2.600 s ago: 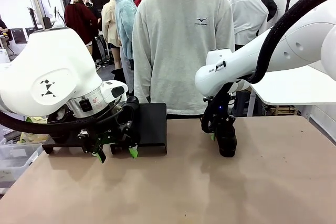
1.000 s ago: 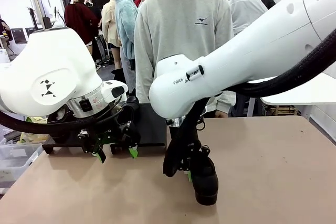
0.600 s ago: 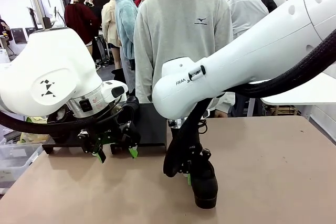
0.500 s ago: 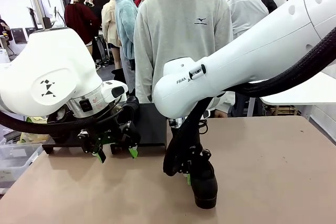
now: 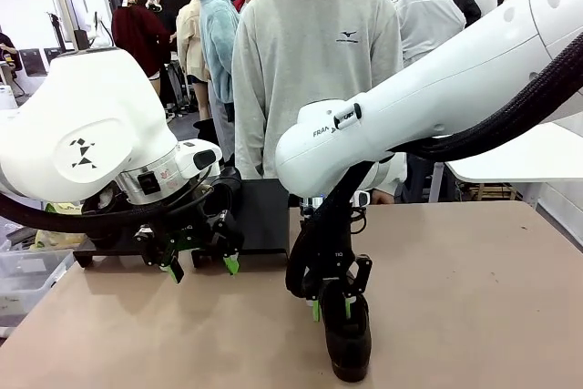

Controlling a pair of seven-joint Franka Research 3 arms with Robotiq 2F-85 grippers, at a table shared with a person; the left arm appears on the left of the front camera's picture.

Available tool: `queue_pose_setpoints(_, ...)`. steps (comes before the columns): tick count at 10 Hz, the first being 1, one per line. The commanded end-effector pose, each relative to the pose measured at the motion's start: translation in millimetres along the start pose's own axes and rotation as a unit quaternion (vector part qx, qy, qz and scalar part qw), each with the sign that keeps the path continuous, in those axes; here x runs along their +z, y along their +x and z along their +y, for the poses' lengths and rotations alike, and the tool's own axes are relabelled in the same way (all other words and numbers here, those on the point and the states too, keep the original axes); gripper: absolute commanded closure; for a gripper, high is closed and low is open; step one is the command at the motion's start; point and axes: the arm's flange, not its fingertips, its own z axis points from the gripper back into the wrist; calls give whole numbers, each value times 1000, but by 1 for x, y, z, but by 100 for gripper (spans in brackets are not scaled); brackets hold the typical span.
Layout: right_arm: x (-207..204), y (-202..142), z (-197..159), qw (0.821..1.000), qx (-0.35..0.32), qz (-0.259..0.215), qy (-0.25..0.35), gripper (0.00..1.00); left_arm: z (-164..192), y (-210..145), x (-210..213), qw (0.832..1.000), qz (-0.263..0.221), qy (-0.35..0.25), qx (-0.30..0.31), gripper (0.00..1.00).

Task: Organize the shoes by placing them on the stand.
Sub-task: Pick up one Shoe and place it in the middle of the table, then place the Shoe from the middle of the table onto the Shoes Stand.

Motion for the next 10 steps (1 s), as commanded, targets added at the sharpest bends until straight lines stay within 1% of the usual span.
queue_pose_setpoints(1, -1, -4, -9, 1000, 4, -11, 27, 0, 1, -1, 1, 1000, 3, -4, 3, 0)
queue_pose_setpoints(6, 4, -2, -10, 1000, 19, -1, 21, 0, 1, -1, 1, 1000, 3, -4, 3, 0)
queue_pose_setpoints(7, 6, 2, -4, 1000, 8, -9, 7, 0, 1, -1, 1, 1000, 3, -4, 3, 0)
queue_pose_setpoints(10, 6, 2, -4, 1000, 8, -9, 7, 0, 1, -1, 1, 1000, 3, -4, 3, 0)
